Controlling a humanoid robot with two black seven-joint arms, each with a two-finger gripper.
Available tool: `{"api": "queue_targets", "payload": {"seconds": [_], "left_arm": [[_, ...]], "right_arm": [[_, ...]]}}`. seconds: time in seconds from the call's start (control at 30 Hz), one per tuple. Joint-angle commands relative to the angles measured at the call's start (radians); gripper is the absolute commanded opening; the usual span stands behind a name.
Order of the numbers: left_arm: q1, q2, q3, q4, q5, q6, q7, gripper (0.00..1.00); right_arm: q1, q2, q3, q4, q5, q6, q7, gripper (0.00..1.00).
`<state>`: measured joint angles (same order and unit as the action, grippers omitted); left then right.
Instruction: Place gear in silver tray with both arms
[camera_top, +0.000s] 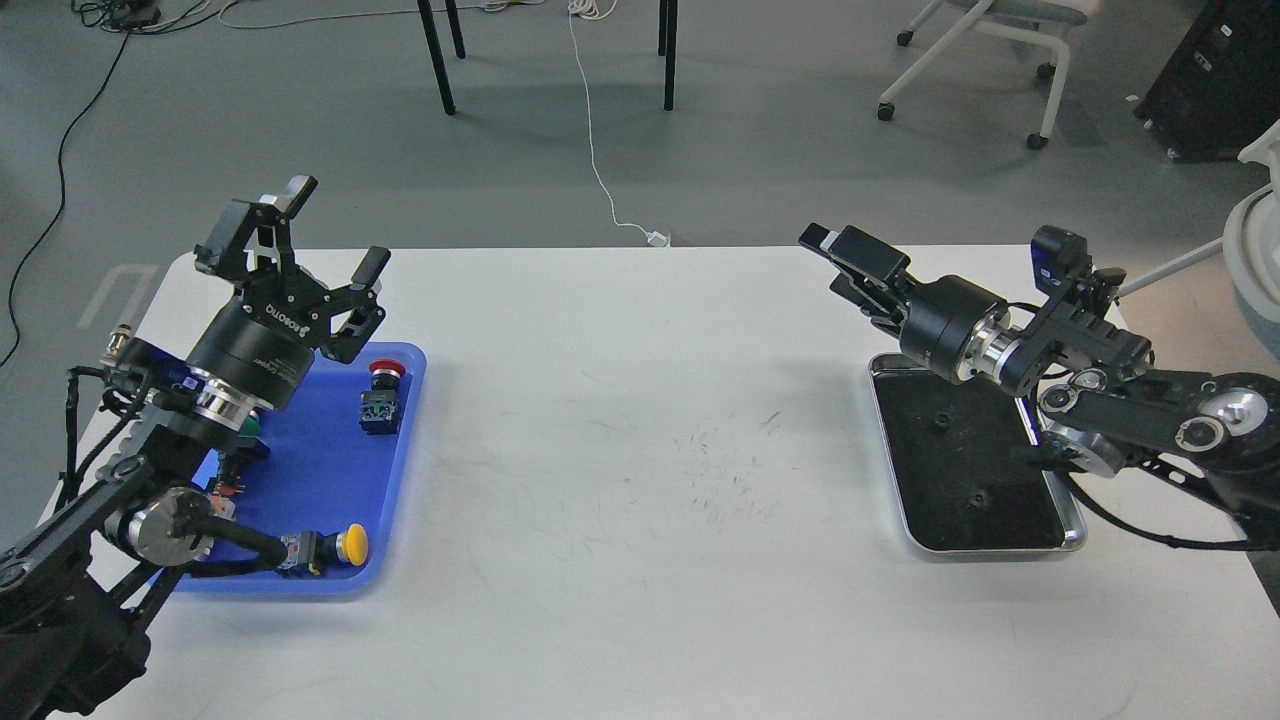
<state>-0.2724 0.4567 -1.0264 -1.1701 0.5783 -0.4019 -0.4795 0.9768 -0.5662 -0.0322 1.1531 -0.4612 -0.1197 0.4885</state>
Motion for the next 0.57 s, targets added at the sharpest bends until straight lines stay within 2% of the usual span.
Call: {"api": "queue_targets", "payload": {"seconds": [0.0,0.1,0.2,0.3,0.53], "left_arm": [[0.001,-0.022,0.003,0.013,0.040,0.006,0.047,0.99],[0.005,-0.056,0.002,0.017,0.041,0.006,0.082,0.99],[0.051,-0.088,-0.020,0.017,0.040,0.014,0.101,0.99],[0.065,-0.119,-0.037,0.024,0.041,0.050,0.105,0.99],[0.078,-0.124,-0.055,0.024,0.040,0.051,0.107,0.99]], "right_arm": [[-0.151,0.060,0.222,0.000,0.127,0.000,0.000,0.99],[-0.223,0.121,0.343,-0.001,0.219,-0.001,0.000,0.99],[-0.257,0.158,0.379,-0.001,0.256,-0.031,0.000,0.99],[-0.280,0.175,0.377,0.002,0.248,-0.055,0.000,0.99],[-0.294,0.160,0.390,0.037,0.245,-0.057,0.000,0.99]]}}
